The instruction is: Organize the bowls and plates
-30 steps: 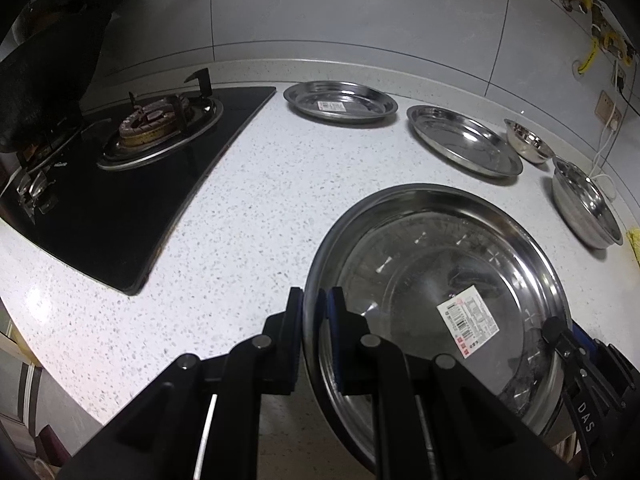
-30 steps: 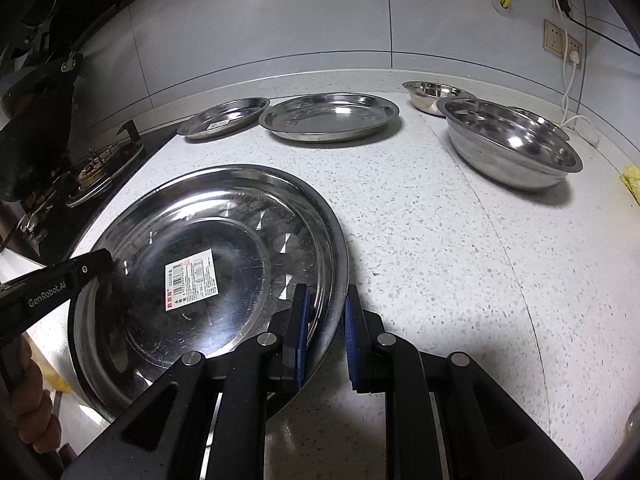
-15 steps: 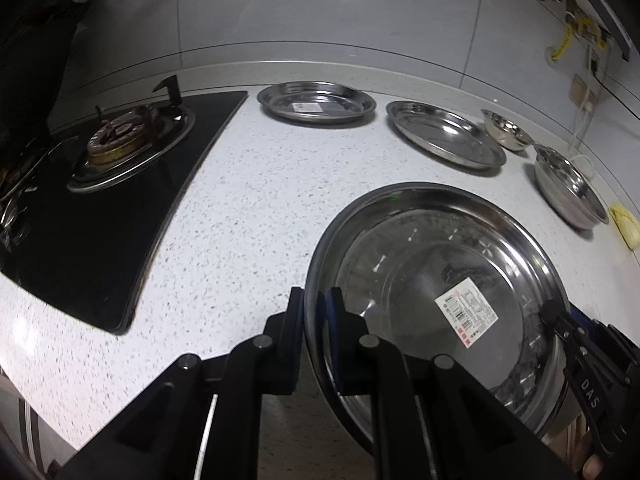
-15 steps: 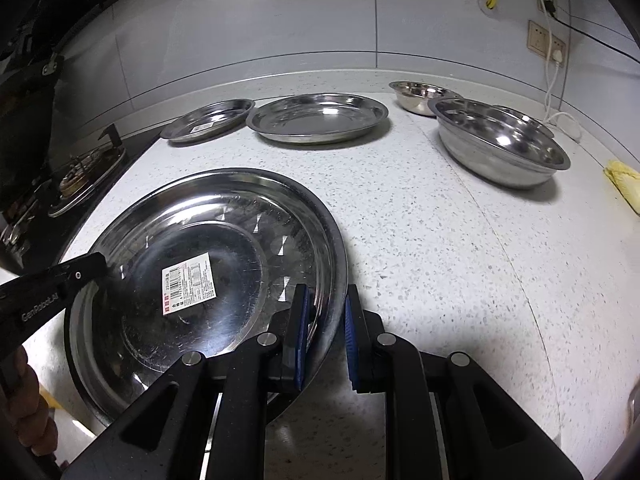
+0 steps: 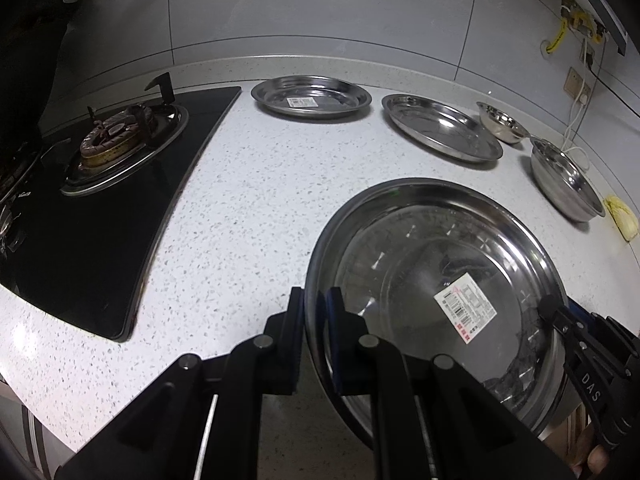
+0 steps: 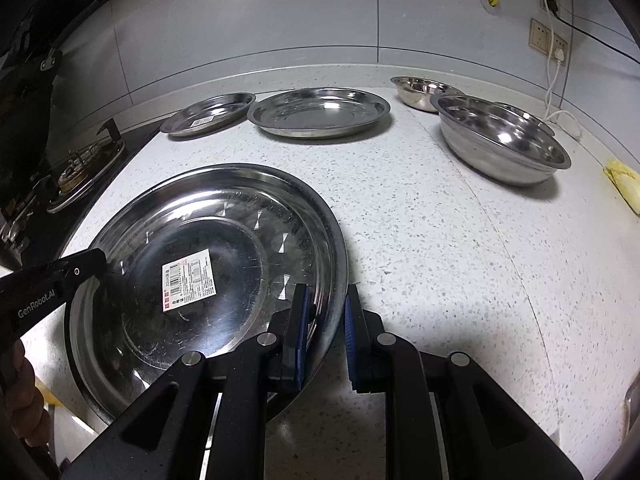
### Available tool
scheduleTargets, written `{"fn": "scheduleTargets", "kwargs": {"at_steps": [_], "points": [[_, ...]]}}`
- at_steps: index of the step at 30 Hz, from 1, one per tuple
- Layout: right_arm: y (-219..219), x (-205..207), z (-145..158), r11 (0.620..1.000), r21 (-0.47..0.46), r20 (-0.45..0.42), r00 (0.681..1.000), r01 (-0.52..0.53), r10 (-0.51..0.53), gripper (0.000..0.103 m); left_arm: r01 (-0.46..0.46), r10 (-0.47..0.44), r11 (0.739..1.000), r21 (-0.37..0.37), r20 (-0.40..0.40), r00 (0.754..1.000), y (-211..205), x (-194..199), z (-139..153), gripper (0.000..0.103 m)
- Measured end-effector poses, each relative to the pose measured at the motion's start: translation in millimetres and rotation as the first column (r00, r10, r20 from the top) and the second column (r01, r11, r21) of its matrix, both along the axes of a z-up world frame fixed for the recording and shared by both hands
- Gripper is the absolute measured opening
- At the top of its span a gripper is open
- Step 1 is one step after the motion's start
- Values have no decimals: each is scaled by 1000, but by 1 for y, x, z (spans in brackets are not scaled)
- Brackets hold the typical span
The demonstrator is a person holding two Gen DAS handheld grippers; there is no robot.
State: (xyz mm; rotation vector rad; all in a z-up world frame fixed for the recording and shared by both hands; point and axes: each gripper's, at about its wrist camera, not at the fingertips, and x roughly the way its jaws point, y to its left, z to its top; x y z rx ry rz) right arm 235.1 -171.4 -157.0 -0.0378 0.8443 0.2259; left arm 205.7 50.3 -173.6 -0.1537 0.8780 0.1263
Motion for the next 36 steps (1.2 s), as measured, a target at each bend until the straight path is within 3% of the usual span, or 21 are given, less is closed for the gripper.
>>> {"fn": "scheduleTargets", "kwargs": {"at_steps": [33, 36], "points": [[-9, -1, -1, 995, 45, -16, 996, -85, 85, 17, -62, 62, 998, -4, 4, 998, 3, -12, 9, 10], [-10, -1, 1, 995, 46, -4, 996, -84, 84, 22, -64, 64, 998, -7, 5, 998, 4, -13, 10, 10]]}}
